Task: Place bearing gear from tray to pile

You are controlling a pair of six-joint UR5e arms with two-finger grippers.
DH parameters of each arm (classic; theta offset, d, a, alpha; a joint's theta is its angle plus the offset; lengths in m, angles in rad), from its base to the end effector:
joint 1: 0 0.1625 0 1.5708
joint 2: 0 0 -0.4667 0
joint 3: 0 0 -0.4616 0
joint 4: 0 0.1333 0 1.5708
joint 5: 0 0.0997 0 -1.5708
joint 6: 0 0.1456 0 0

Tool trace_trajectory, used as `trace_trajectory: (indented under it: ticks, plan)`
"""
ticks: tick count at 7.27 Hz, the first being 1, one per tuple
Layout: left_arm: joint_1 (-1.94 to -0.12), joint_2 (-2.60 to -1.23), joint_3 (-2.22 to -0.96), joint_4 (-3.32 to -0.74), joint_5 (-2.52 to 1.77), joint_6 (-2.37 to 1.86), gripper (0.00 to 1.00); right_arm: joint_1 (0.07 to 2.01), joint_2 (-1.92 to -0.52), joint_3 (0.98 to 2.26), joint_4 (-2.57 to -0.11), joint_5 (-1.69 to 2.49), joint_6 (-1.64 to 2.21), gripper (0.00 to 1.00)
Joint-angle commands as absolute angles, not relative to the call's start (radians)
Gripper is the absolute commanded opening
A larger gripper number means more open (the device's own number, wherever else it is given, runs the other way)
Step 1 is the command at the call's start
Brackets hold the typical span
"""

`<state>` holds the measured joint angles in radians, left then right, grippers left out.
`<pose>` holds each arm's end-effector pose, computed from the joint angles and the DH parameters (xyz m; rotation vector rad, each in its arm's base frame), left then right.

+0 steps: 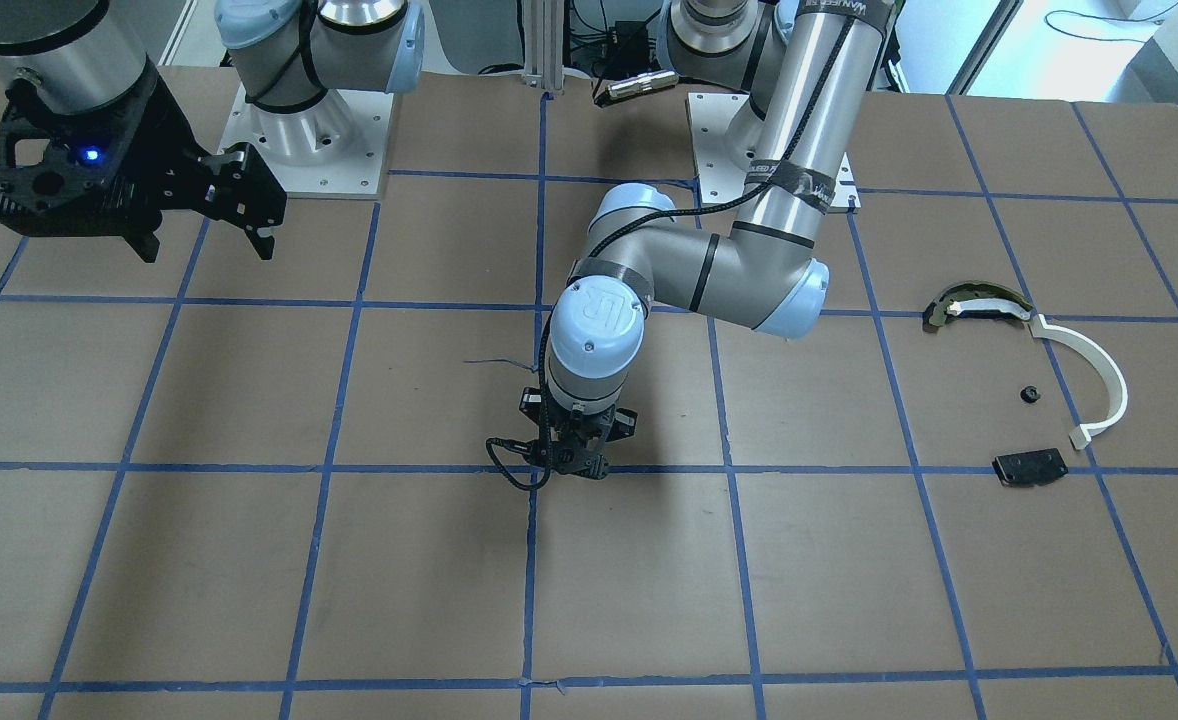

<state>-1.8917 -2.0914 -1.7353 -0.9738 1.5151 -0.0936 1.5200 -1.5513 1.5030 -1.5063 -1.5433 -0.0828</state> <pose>-0.3474 -0.5970 0.1217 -0.3480 -3.0820 -0.1516 0.1083 -0.5737 0.5043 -0.0495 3.1126 0.0223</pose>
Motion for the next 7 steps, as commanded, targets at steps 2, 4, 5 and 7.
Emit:
trace_trajectory:
  ticks: [2, 4, 5, 7]
  plan:
    - [-1.750, -2.034, -1.677, -1.024, 1.517, -0.075, 0.00, 1.519, -1.551, 1.505, -1.508, -1.536, -0.083, 1.00]
    - [-1.523, -1.978, -1.671, -1.095, 1.526, 0.100, 0.00, 1.517, -1.549, 1.488, -1.500, -1.540, -0.084, 1.00]
    - [-1.377, -1.958, -1.658, -1.170, 1.540, 0.288, 0.00, 1.517, -1.548, 1.494, -1.503, -1.529, -0.092, 1.00]
    - [-1.130, -1.947, -1.712, -1.193, 1.594, 0.512, 0.00, 1.514, -1.549, 1.493, -1.503, -1.543, -0.094, 1.00]
